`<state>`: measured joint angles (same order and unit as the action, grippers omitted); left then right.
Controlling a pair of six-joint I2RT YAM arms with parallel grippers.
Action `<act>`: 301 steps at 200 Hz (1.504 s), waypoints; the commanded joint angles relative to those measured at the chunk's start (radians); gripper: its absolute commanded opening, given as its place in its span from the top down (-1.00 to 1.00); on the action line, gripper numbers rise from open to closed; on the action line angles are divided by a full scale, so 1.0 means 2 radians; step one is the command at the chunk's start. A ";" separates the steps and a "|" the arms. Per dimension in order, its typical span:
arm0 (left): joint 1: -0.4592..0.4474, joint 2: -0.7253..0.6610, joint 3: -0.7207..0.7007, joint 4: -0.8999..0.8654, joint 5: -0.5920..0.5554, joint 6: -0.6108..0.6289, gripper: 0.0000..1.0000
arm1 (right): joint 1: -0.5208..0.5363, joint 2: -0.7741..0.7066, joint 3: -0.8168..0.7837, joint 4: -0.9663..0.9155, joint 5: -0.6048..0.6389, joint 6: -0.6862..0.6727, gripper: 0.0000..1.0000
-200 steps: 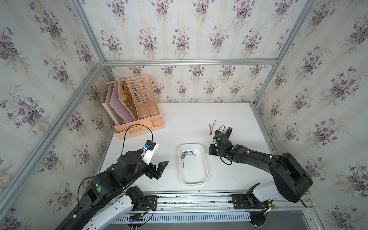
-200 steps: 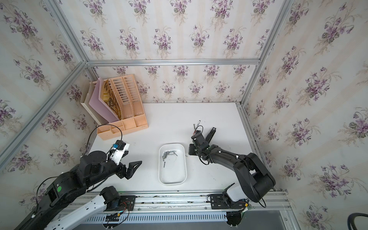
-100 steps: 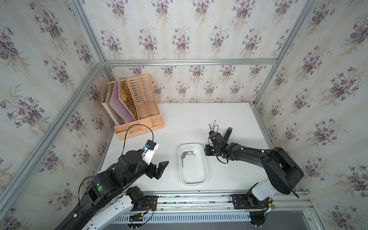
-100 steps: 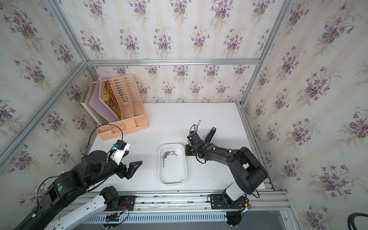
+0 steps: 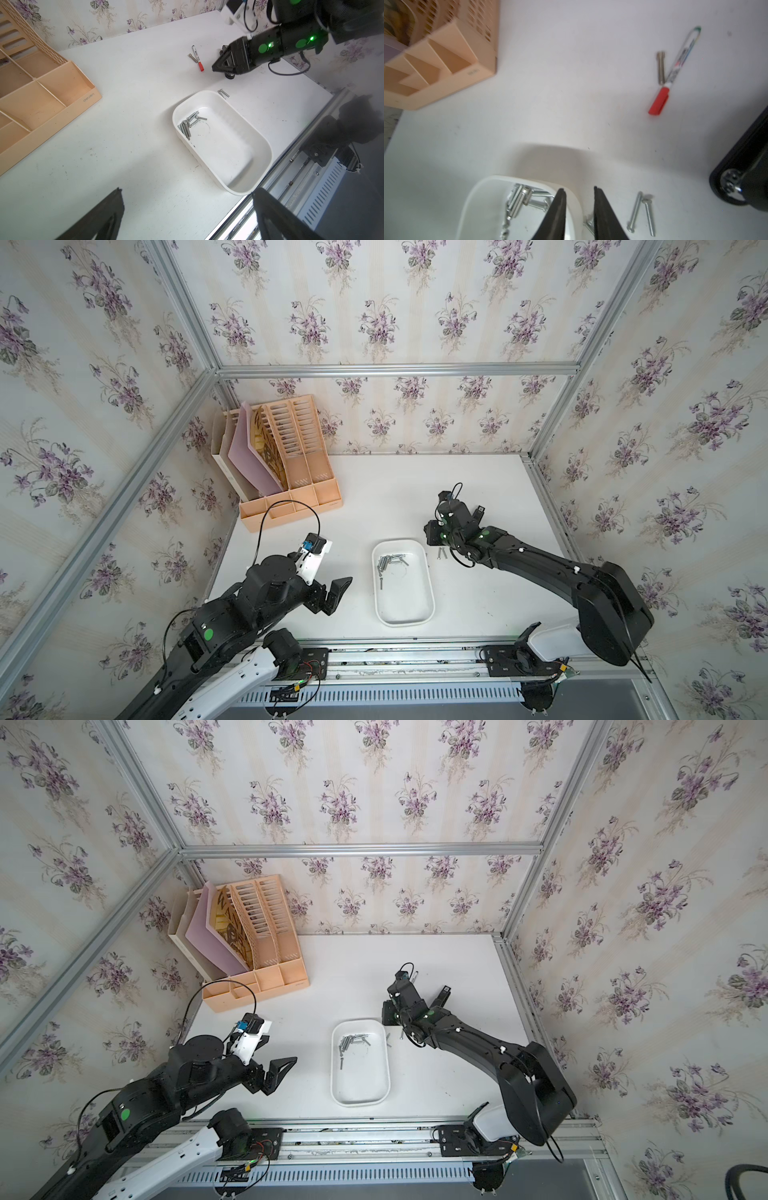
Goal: Take out the screws from the storage box
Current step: Place the screw at the center of the board, then pick up the screw from the storage box.
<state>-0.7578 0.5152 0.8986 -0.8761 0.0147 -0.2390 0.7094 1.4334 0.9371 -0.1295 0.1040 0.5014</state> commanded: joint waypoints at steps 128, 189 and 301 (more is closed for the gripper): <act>0.005 0.046 0.008 -0.001 -0.017 -0.004 -0.98 | 0.149 0.113 0.023 -0.021 -0.024 -0.048 0.45; 0.005 0.046 0.009 -0.003 -0.016 -0.006 -0.99 | 0.168 0.184 0.065 -0.052 -0.046 -0.055 0.51; 0.005 0.042 0.010 -0.004 -0.020 -0.008 -0.98 | 0.187 0.204 0.074 -0.063 -0.052 -0.059 0.40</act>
<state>-0.7483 0.6064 0.9104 -0.8871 -0.0147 -0.2470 1.0805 1.8164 1.0664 -0.2268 0.0010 0.3893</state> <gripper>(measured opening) 0.993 0.303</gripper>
